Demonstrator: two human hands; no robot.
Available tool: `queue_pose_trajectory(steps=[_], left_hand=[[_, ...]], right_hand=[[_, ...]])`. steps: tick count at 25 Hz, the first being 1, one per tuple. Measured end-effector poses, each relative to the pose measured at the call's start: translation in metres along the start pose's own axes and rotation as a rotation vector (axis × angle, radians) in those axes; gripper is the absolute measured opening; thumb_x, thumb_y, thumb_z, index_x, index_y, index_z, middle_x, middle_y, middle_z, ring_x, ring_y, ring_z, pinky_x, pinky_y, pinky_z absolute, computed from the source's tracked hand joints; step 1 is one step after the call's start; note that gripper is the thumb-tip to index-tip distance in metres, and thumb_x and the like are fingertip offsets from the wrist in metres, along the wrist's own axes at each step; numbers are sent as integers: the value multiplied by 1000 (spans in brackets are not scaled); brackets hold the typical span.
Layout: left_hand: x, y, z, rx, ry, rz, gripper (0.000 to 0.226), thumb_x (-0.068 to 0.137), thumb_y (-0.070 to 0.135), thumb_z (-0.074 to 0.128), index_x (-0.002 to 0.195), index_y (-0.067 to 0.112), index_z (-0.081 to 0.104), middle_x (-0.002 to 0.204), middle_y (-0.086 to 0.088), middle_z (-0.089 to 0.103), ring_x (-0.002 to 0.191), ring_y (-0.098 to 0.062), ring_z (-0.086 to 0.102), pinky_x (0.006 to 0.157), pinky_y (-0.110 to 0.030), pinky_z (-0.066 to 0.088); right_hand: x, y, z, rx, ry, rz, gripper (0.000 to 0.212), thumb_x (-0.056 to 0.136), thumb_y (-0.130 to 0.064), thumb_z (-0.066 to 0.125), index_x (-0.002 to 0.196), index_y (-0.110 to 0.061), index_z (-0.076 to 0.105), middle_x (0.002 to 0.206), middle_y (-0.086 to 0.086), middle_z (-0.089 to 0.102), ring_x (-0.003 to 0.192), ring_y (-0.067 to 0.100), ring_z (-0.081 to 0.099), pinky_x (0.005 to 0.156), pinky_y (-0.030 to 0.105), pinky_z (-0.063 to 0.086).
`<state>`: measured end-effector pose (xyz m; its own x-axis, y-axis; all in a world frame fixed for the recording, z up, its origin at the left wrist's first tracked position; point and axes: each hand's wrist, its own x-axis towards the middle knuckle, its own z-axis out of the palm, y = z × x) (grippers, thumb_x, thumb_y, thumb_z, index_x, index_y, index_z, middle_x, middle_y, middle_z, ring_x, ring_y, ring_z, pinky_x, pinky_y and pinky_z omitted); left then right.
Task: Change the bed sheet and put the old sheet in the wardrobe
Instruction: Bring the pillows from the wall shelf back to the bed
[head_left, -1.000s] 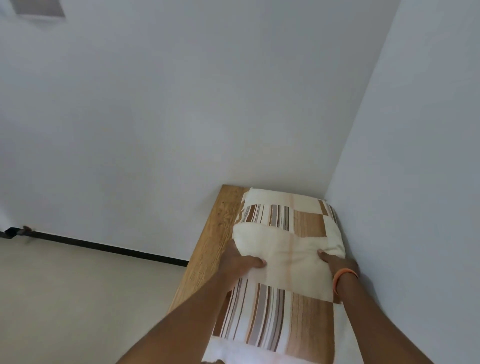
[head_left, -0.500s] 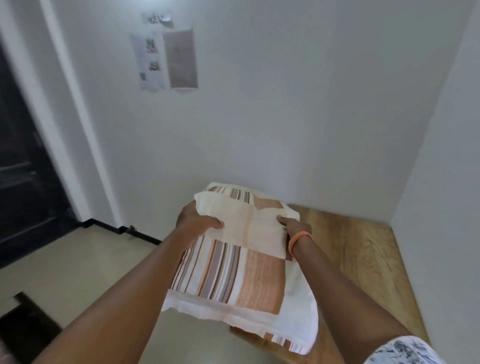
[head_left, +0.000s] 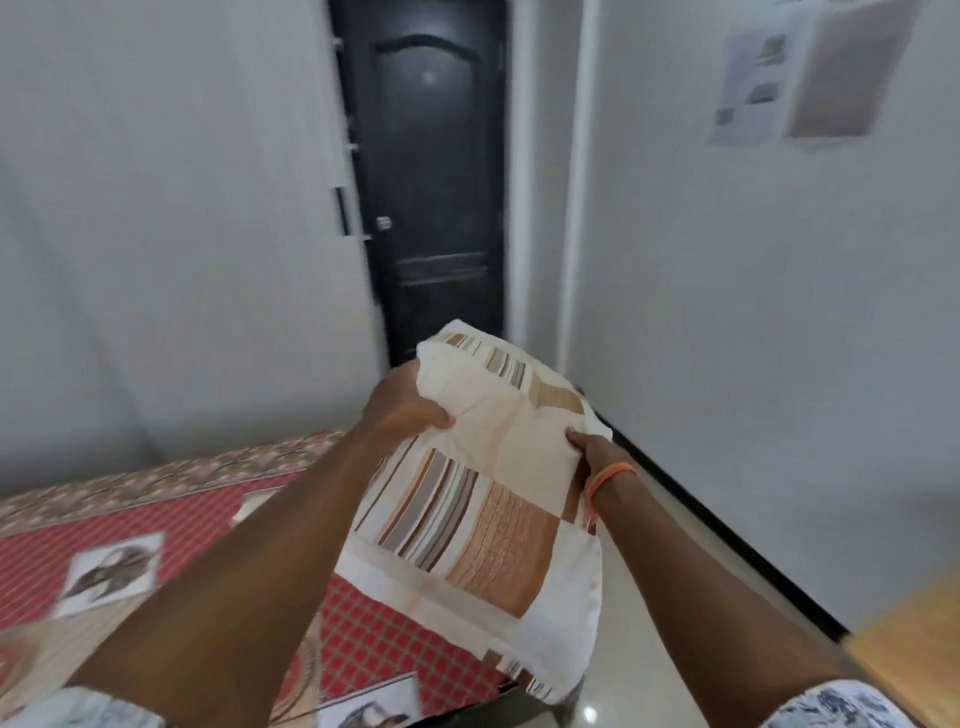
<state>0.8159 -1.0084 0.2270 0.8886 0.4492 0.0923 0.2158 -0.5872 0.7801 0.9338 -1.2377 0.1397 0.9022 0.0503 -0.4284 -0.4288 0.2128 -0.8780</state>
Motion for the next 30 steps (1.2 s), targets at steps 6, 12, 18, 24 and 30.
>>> queue_pose_trajectory(steps=[6, 12, 18, 24, 30], left_hand=[[-41, -176, -179, 254, 242, -180, 95, 38, 36, 75, 130, 20, 54, 112, -4, 66, 101, -27, 63, 84, -46, 55], [-64, -310, -354, 398, 365, -418, 90, 39, 35, 70, 126, 17, 56, 114, -7, 66, 102, -28, 62, 86, -48, 54], [-97, -409, -489, 619, 490, -568, 70, 75, 24, 79, 136, 17, 45, 127, -7, 57, 117, -28, 54, 91, -36, 43], [-153, -534, -629, 721, 547, -669, 70, 80, 29, 76, 140, 26, 38, 131, -3, 50, 123, -28, 47, 102, -49, 40], [-199, -653, -779, 796, 467, -715, 74, 83, 31, 75, 144, 27, 33, 138, -2, 47, 124, -25, 44, 104, -48, 39]], right_hand=[[-25, 145, 244, -180, -323, 150, 63, 65, -21, 85, 118, -4, 55, 108, 11, 63, 99, 32, 60, 93, 49, 49], [-50, 298, 491, -300, -592, 307, 83, 55, -29, 90, 126, -4, 56, 116, 14, 65, 100, 35, 62, 92, 56, 49], [-143, 409, 670, -560, -831, 430, 59, 72, -35, 80, 120, -6, 62, 110, 18, 69, 101, 39, 64, 94, 57, 48], [-249, 510, 820, -594, -926, 424, 58, 71, -36, 79, 120, -8, 63, 110, 15, 69, 101, 37, 64, 96, 56, 48], [-374, 598, 942, -568, -865, 459, 61, 71, -32, 81, 121, -5, 60, 110, 15, 68, 97, 34, 65, 86, 49, 54]])
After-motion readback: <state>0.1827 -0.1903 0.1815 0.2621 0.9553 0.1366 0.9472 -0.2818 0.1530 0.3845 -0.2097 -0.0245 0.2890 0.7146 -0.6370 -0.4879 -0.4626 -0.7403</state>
